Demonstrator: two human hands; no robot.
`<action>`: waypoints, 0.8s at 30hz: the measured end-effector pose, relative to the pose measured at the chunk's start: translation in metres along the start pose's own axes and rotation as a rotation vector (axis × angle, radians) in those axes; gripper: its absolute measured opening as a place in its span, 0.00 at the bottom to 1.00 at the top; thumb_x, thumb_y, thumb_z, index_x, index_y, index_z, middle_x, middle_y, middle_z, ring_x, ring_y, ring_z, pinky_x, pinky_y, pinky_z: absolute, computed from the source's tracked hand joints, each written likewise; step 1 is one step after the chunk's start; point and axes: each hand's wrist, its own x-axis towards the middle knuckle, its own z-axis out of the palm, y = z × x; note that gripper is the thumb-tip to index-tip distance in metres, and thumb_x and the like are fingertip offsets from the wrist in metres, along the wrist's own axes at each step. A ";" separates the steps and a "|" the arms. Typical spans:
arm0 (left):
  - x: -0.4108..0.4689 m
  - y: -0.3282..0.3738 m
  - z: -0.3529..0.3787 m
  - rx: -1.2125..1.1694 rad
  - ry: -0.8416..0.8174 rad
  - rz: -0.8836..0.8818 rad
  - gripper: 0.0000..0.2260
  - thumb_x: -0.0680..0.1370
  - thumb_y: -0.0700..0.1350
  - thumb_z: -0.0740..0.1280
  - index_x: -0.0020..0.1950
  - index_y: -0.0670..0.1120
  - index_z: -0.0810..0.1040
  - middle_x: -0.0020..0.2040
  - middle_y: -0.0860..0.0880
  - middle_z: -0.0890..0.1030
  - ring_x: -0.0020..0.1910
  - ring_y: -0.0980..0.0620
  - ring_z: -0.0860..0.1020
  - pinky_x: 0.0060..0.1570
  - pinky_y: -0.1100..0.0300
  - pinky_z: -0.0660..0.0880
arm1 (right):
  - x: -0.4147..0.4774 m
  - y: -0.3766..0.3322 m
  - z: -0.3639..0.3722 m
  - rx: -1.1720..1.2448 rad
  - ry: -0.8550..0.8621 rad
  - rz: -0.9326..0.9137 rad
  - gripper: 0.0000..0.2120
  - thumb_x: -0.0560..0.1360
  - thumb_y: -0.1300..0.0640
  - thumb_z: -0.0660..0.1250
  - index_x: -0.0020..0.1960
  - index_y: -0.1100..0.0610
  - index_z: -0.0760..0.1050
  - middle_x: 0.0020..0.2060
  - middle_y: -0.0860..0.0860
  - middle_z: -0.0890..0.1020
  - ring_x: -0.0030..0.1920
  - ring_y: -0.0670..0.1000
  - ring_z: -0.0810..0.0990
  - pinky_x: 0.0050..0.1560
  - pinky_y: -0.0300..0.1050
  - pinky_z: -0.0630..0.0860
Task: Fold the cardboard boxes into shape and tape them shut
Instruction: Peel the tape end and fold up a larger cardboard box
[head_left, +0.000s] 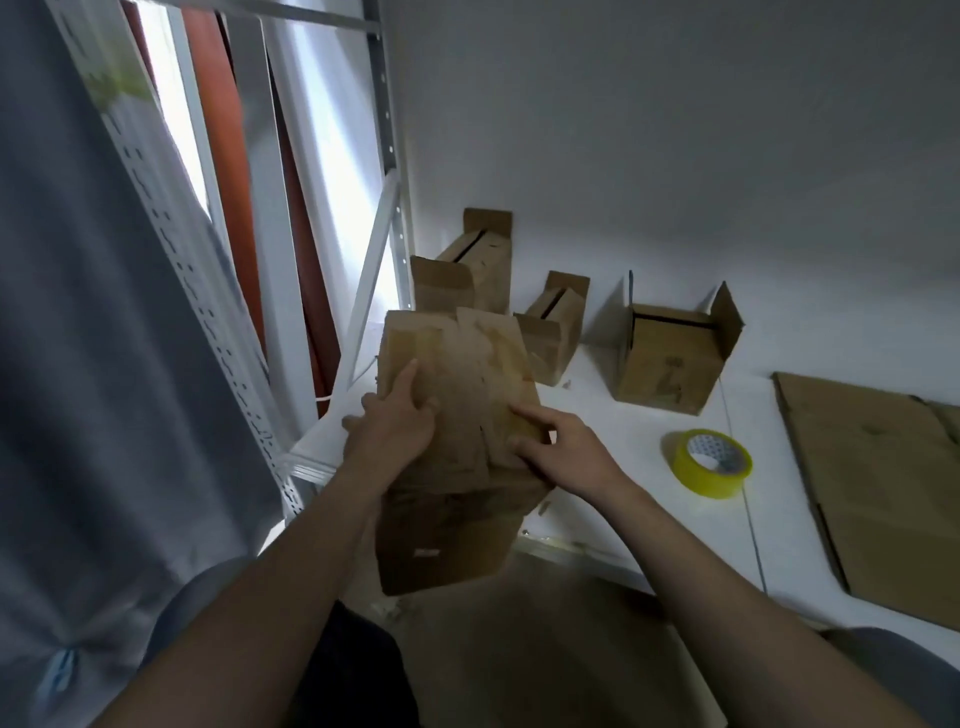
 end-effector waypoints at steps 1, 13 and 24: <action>0.004 -0.003 -0.006 -0.066 0.005 -0.005 0.28 0.84 0.61 0.54 0.82 0.61 0.48 0.79 0.40 0.62 0.76 0.34 0.63 0.73 0.37 0.58 | 0.003 -0.005 -0.001 0.033 0.039 -0.024 0.22 0.78 0.47 0.70 0.71 0.43 0.74 0.69 0.44 0.75 0.64 0.44 0.73 0.60 0.35 0.68; -0.010 -0.039 -0.009 -0.076 0.062 -0.122 0.30 0.83 0.64 0.51 0.82 0.57 0.45 0.77 0.35 0.62 0.72 0.32 0.67 0.69 0.40 0.66 | 0.035 -0.038 0.013 -0.211 -0.132 -0.226 0.25 0.76 0.43 0.71 0.72 0.42 0.73 0.72 0.51 0.71 0.71 0.54 0.69 0.72 0.53 0.68; -0.017 -0.019 -0.003 -0.424 -0.137 -0.171 0.30 0.79 0.62 0.64 0.78 0.62 0.55 0.48 0.42 0.78 0.32 0.41 0.85 0.32 0.46 0.83 | 0.062 -0.053 -0.027 -0.252 -0.237 -0.218 0.25 0.77 0.56 0.71 0.73 0.45 0.73 0.71 0.48 0.75 0.70 0.46 0.73 0.72 0.47 0.69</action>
